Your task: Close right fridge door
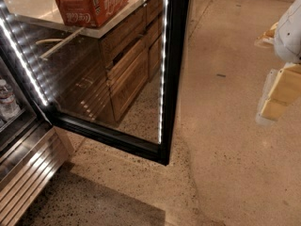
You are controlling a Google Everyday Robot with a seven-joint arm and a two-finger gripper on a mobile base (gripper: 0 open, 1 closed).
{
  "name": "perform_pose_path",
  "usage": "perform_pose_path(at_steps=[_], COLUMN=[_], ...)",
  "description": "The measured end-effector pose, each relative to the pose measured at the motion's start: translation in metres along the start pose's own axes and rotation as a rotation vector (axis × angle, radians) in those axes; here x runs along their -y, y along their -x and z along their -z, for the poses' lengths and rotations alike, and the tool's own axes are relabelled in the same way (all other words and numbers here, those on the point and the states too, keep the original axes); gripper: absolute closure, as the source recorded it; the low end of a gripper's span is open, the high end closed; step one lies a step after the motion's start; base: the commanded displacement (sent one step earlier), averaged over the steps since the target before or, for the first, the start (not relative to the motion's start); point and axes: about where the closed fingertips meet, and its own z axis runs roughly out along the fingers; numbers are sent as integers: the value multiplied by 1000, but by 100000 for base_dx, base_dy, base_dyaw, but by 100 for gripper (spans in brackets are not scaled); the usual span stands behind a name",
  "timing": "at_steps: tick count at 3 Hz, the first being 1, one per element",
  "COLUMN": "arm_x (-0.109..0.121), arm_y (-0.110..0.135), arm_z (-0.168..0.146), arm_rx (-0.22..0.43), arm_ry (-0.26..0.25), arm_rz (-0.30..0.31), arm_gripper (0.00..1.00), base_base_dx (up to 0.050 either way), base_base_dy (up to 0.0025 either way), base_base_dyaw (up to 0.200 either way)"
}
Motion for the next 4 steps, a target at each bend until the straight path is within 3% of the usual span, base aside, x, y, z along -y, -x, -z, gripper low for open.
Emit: perform_pose_path(at_steps=[1, 2, 4], arm_x=[0, 0, 0], arm_y=[0, 0, 0], arm_z=[0, 0, 0], arm_rx=[0, 0, 0], arm_ry=[0, 0, 0], arm_rz=[0, 0, 0], arm_gripper=[0, 0, 43], base_base_dx=[4942, 0, 0], base_base_dy=[4, 0, 0], base_base_dyaw=[-185, 0, 0])
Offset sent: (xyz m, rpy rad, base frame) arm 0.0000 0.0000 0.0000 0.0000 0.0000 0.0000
